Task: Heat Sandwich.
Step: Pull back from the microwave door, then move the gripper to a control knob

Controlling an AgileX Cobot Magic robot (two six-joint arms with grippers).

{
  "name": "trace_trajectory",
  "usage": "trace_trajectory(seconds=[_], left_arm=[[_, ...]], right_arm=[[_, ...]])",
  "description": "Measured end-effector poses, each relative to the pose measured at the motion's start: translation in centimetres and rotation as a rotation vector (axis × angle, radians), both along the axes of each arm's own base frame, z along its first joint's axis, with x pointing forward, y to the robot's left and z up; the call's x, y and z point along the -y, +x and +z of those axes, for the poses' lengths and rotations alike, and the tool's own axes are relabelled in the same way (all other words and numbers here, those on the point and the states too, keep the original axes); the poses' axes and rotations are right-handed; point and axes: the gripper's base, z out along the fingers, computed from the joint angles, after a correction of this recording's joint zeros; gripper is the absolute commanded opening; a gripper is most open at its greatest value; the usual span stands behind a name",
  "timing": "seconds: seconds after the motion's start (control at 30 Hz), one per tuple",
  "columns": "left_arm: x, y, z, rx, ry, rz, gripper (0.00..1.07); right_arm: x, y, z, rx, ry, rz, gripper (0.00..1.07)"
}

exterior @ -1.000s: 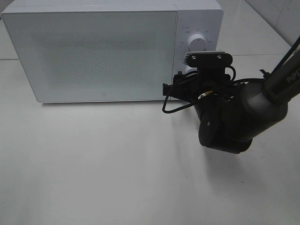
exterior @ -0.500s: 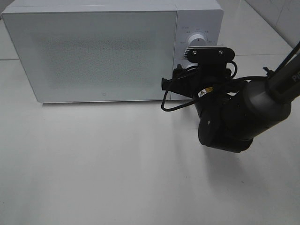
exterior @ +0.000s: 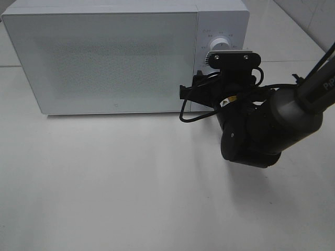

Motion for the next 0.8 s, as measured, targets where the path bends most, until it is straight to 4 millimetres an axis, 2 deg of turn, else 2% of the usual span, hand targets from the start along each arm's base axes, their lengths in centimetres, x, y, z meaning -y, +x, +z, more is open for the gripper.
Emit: trace_trajectory(seconds=[0.37, 0.43, 0.47, 0.5, 0.6, 0.63, 0.8], left_arm=[[0.0, 0.0, 0.0, 0.0, 0.0, 0.0, 0.97], [0.0, 0.0, 0.0, 0.0, 0.0, 0.0, 0.97], [0.0, 0.0, 0.0, 0.0, 0.0, 0.0, 0.97], [0.0, 0.0, 0.0, 0.0, 0.0, 0.0, 0.97], [0.0, 0.0, 0.0, 0.0, 0.0, 0.0, 0.97], [0.0, 0.0, 0.0, 0.0, 0.0, 0.0, 0.97], [0.0, 0.0, 0.0, 0.0, 0.0, 0.0, 0.97]], right_arm=[[-0.02, -0.03, -0.47, -0.017, -0.006, 0.003, 0.69], [-0.02, -0.03, -0.51, -0.018, -0.007, 0.003, 0.64], [-0.02, -0.03, -0.51, -0.018, -0.007, 0.003, 0.55], [-0.02, -0.03, -0.51, -0.018, -0.007, 0.003, 0.55], [0.02, -0.02, -0.5, -0.015, -0.007, -0.001, 0.36], [0.03, -0.02, -0.52, -0.014, -0.006, -0.003, 0.25], [0.02, 0.04, -0.65, -0.01, -0.009, -0.005, 0.15]])
